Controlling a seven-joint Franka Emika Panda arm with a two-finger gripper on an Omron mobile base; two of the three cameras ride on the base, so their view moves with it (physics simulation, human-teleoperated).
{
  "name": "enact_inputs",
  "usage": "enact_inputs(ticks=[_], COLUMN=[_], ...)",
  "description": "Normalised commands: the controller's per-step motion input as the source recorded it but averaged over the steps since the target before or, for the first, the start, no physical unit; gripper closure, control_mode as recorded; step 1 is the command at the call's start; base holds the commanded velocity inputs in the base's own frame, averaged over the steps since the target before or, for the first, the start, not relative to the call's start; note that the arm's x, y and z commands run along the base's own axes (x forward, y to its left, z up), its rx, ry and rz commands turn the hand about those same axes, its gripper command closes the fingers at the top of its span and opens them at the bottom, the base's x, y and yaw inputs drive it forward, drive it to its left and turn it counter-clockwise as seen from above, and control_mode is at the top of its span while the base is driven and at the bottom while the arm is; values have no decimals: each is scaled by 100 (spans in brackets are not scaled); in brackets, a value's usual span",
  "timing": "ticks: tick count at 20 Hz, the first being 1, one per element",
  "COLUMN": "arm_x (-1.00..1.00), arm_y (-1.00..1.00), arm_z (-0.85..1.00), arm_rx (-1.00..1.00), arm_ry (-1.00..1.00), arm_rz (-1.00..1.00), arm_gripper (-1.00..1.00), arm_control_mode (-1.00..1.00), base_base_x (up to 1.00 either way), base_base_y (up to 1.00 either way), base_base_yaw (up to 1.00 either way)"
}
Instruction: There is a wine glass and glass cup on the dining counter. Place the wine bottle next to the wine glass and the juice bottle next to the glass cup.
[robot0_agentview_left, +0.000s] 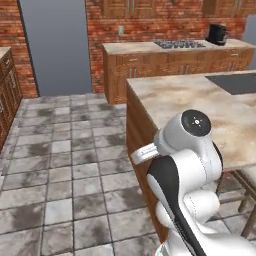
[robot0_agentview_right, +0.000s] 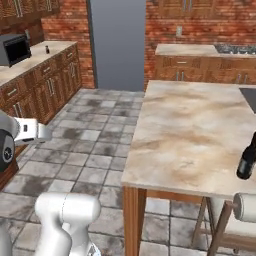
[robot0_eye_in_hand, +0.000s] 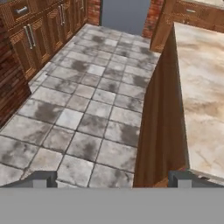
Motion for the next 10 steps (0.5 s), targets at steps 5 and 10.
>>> enact_inputs(ticks=[5,10], arm_x=[0,0], arm_y=[0,0], arm_z=[0,0], arm_rx=[0,0], arm_ry=[0,0], arm_rz=[0,0], arm_gripper=[-100,-100], arm_control_mode=[100,100], base_base_x=[29,93], base_base_y=[35,29], base_base_yaw=[53,-8])
